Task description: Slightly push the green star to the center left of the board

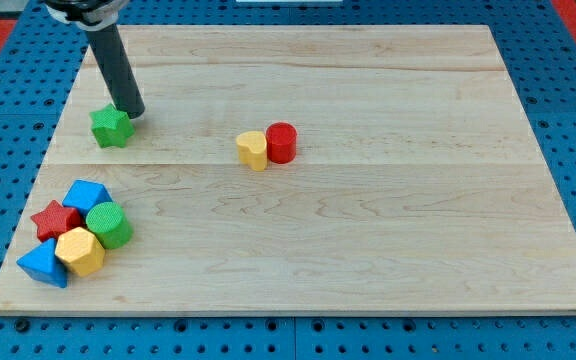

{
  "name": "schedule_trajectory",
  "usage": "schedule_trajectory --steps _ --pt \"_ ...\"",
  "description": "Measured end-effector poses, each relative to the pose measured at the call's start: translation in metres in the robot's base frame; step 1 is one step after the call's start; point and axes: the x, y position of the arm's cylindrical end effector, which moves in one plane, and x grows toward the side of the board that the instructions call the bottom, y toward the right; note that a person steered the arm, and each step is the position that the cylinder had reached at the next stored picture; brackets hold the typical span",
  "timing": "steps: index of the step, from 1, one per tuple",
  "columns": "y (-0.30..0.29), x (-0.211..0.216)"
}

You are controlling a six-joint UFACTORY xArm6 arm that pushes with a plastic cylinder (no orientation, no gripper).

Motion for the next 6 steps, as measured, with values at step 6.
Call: schedule_trajectory --steps 6 --pt "0.272 -0.001"
